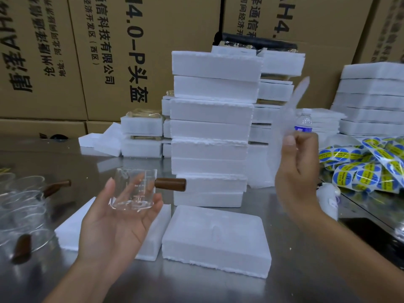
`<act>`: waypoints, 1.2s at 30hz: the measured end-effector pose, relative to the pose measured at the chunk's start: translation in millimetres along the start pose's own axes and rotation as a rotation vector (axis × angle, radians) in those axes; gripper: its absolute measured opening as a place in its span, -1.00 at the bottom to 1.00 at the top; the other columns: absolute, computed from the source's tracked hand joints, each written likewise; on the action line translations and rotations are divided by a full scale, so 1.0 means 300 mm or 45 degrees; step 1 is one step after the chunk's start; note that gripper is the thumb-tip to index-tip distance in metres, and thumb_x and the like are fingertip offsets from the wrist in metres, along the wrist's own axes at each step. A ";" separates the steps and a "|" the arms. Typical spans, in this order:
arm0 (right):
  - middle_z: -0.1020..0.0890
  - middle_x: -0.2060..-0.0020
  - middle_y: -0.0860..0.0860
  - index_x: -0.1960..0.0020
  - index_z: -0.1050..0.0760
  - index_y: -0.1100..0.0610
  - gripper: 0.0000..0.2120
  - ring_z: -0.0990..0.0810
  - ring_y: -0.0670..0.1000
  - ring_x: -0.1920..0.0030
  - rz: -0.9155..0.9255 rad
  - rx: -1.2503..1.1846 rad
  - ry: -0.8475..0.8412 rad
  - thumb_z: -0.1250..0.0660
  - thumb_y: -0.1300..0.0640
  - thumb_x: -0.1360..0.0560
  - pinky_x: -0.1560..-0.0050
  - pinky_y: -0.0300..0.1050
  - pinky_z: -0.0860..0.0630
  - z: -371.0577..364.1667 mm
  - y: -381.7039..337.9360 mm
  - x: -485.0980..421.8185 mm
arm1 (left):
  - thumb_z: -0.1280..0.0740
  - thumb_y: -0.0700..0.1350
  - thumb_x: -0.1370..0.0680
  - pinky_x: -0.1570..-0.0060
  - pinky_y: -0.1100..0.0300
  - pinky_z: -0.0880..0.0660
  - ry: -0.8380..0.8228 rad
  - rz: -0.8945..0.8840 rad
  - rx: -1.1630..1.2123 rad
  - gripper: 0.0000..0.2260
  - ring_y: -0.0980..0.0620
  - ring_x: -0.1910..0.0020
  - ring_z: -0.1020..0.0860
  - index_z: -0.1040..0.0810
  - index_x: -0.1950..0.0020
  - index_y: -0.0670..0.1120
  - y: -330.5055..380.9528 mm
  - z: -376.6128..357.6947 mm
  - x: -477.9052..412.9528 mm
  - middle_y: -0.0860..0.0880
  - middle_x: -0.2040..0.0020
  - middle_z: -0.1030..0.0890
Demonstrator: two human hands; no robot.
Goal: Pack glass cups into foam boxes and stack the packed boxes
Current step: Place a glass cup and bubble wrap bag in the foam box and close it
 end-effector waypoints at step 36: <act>-0.65 0.19 -0.07 0.06 -0.60 -0.07 -0.80 -0.59 -0.10 0.20 -0.296 -0.106 -1.087 -0.25 0.16 -0.57 0.01 0.01 -0.55 -0.100 0.076 0.198 | -0.46 0.10 -0.35 0.17 0.19 -0.57 -0.210 0.039 -0.862 -0.62 -0.06 0.09 -0.67 -0.55 -0.07 -0.05 -0.174 -0.189 -0.122 -0.06 0.02 -0.68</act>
Point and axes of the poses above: each hand's wrist, its own x-axis away from the middle knuckle, its own z-axis out of the back of the hand, y = z × x, the point moved 4 cm from there along -x, towards the middle knuckle
